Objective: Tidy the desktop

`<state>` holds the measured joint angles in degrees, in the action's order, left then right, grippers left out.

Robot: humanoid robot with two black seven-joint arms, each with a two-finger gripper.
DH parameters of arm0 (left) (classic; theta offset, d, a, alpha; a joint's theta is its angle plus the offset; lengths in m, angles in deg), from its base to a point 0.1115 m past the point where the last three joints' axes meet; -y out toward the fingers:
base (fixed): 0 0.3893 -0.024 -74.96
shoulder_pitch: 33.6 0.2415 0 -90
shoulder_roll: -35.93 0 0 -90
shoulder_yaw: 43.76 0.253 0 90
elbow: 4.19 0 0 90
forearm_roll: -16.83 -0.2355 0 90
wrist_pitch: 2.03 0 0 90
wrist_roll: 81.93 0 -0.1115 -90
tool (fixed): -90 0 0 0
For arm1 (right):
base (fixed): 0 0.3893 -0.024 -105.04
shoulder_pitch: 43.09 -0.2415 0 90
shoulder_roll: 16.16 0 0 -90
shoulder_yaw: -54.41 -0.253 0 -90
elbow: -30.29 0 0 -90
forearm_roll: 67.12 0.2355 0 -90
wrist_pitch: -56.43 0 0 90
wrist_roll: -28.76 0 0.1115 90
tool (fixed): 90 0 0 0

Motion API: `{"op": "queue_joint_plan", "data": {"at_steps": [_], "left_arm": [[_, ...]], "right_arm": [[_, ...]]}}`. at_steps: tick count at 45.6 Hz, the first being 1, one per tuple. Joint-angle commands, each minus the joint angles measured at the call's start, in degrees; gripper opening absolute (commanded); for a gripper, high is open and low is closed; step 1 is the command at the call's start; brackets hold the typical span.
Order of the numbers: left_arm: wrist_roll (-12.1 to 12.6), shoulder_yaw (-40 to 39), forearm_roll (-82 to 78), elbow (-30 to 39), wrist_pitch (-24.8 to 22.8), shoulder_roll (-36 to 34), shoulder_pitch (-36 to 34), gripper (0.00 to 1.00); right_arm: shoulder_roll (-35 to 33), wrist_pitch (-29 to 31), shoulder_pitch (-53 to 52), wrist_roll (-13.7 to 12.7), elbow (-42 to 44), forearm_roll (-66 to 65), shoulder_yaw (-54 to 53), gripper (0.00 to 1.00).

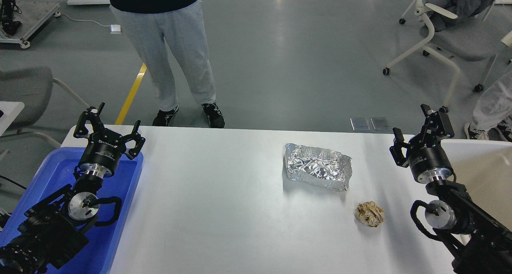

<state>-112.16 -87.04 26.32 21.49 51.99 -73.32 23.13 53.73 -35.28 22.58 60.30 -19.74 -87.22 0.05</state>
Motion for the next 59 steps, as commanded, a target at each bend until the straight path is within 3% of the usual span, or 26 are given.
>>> {"op": "queue_joint_plan", "data": {"at_steps": [1,30,37,50,54,59], "left_arm": [[0.0,0.04,0.0,0.07,-0.06,0.0,-0.04,1.0],[0.0,0.04,0.0,-0.02,-0.06,0.0,-0.04,1.0],[0.0,0.04,0.0,0.07,0.03,0.0,-0.04,1.0],[0.0,0.04,0.0,-0.02,-0.06,-0.09,-0.04,1.0],[0.0,0.04,0.0,0.07,-0.06,-0.09,-0.04,1.0],[0.0,-0.05,0.0,-0.02,-0.06,0.0,-0.04,1.0]], "right_arm": [[-0.19,-0.49,0.07,0.19,-0.06,-0.02,0.13,1.0],[-1.07,-0.76,-4.32,0.01,0.47,0.33,2.58,1.0],[-5.81,-2.95,-9.32,-0.87,-0.32,0.24,16.54,1.0],[-14.78,-1.9,-20.49,-4.29,-5.86,0.24,35.71,1.0],[-15.83,-1.9,-24.01,-8.33,-7.53,-0.2,40.99,1.0],[-17.33,-1.9,-27.0,-15.62,-10.34,-2.3,43.63,1.0]]}}
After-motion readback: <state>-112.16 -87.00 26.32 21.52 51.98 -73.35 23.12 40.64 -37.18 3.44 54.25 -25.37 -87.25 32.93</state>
